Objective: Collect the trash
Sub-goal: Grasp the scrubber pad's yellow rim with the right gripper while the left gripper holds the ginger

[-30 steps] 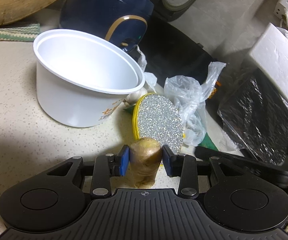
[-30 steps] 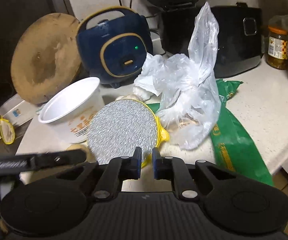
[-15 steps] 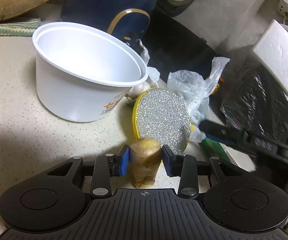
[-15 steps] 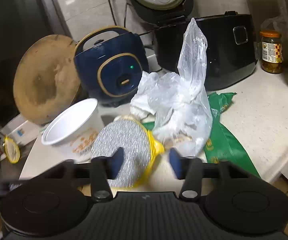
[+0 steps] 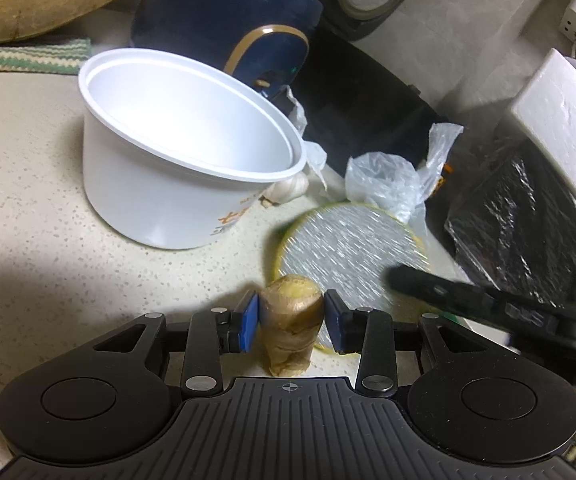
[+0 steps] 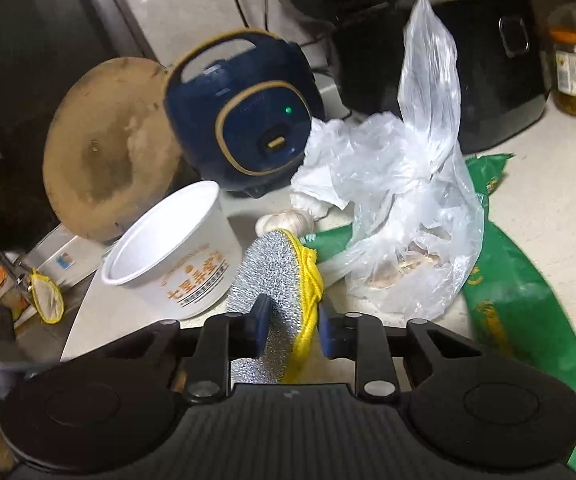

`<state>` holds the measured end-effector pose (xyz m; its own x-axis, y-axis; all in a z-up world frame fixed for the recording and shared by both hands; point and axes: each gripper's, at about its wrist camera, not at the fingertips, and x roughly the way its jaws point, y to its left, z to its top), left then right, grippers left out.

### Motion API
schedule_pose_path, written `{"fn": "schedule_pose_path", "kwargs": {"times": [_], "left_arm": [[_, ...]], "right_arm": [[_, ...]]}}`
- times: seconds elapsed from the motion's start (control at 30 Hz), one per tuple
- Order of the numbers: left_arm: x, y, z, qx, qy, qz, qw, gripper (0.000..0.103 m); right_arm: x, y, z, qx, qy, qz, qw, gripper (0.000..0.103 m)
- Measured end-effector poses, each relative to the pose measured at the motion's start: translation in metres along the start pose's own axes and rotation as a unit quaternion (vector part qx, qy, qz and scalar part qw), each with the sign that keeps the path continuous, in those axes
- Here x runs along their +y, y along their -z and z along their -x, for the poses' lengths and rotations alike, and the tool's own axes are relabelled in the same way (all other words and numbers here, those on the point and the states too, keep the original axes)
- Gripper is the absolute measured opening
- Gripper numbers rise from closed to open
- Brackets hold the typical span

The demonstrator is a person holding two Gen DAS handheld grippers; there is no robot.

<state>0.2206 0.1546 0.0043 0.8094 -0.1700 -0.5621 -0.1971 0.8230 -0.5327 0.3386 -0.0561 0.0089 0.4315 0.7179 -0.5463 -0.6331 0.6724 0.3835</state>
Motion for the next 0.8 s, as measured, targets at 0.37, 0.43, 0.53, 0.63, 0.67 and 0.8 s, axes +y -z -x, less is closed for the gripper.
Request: {"fn": "schedule_pose_path", "kwargs": {"times": [0.37,0.43,0.53,0.63,0.67,0.8], "left_arm": [[0.0,0.0,-0.004,0.003,-0.001,-0.004,1.0,0.04],[0.0,0.0,-0.004,0.003,-0.002,-0.003,1.0,0.04],[-0.001,0.001,-0.003,0.001,-0.004,-0.008,1.0,0.04],[-0.004,0.001,-0.003,-0.001,-0.006,-0.015,0.9999,0.04],[-0.004,0.001,-0.003,-0.001,-0.007,-0.017,0.9998,0.04],[-0.005,0.002,-0.002,-0.002,-0.005,-0.021,0.9998,0.04]], "right_arm": [[0.015,0.015,0.001,0.008,-0.032,0.014,0.999,0.026],[0.016,0.018,-0.005,0.014,-0.034,0.01,0.999,0.026],[0.02,0.019,-0.007,0.017,-0.025,0.014,0.999,0.018],[0.022,0.019,0.007,-0.001,-0.008,0.018,1.0,0.015],[0.022,0.018,0.015,-0.01,-0.002,0.02,1.0,0.014],[0.021,0.023,0.047,-0.039,0.017,0.023,0.999,0.014]]}}
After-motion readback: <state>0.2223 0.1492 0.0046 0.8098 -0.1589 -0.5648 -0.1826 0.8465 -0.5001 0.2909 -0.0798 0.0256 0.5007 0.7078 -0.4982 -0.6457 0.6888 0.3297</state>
